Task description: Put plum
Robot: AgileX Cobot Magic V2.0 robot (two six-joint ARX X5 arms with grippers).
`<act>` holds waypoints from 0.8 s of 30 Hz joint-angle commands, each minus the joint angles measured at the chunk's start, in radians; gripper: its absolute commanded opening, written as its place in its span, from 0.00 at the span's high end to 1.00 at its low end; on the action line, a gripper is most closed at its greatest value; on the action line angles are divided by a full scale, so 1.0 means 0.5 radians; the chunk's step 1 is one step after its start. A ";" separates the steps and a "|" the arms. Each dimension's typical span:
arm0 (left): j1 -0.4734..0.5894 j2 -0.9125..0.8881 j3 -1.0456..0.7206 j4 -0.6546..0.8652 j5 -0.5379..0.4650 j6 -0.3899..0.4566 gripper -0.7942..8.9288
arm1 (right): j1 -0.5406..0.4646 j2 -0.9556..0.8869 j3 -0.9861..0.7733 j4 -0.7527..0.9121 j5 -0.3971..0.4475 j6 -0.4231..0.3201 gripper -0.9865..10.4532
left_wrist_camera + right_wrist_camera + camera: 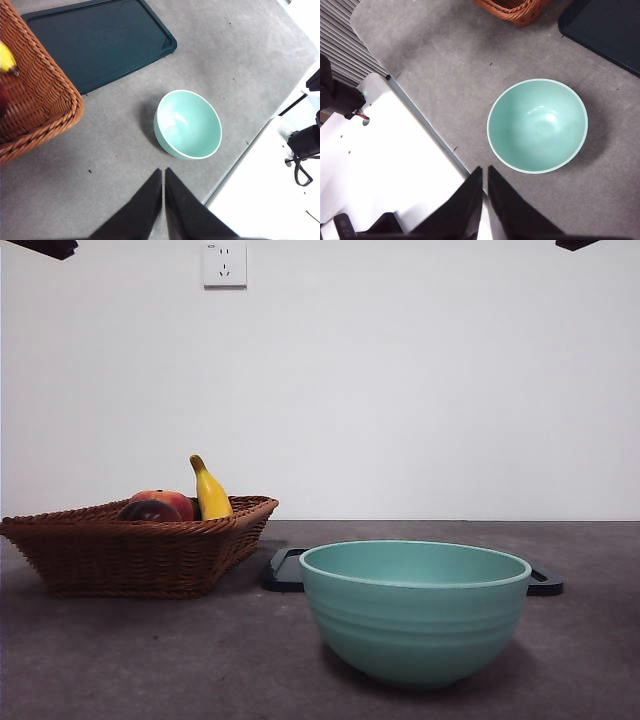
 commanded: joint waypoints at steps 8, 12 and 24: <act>0.118 -0.173 0.028 0.678 -0.182 0.126 0.91 | 0.014 0.015 0.033 0.020 -0.002 -0.024 0.91; 0.241 -0.353 -0.071 1.111 -0.336 0.113 0.91 | 0.014 0.015 0.033 0.020 -0.002 -0.024 0.91; 0.547 -1.162 -0.933 1.772 -0.986 0.114 0.91 | 0.014 0.015 0.033 0.020 -0.002 -0.024 0.91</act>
